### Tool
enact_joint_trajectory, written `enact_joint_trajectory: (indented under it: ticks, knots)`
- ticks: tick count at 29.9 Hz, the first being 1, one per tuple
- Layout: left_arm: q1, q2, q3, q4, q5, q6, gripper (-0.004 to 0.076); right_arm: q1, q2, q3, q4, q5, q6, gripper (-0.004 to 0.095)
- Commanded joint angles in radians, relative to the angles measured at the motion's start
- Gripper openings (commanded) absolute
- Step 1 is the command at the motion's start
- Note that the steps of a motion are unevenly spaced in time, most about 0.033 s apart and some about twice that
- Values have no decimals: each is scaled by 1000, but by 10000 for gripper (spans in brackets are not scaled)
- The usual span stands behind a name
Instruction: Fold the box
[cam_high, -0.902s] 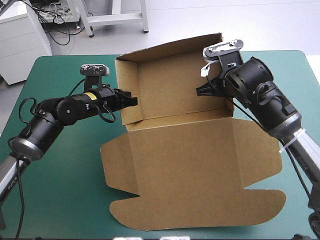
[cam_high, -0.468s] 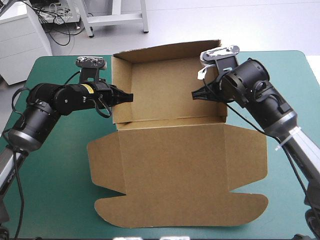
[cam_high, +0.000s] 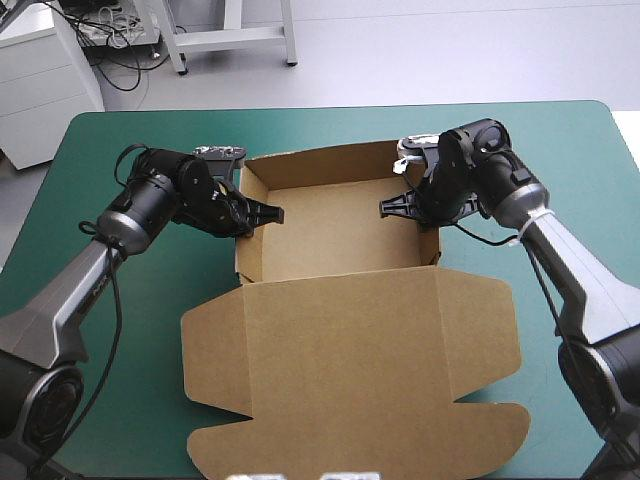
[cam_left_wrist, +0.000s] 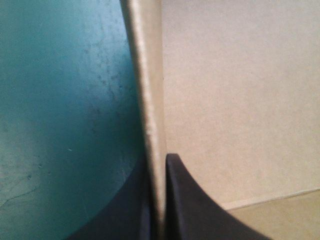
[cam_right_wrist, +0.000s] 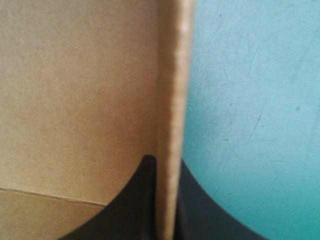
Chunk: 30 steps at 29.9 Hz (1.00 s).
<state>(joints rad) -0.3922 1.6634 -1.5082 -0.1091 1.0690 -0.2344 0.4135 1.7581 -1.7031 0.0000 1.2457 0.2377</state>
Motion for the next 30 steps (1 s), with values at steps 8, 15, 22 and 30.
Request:
enact_joint_trajectory:
  ticks: [8,15,22,30]
  knots:
    - [-6,99,-94,82,103,-24,-32,-30,74,-28,48,2,-89,-8]
    - [-6,102,-108,49,55,-24,-32,-57,107,-28,54,2,-102,-23]
    - [-4,127,-108,44,59,-24,11,-88,107,-28,73,2,-131,20]
    - [-4,136,-110,37,64,-20,362,-94,107,-28,109,2,-146,520]
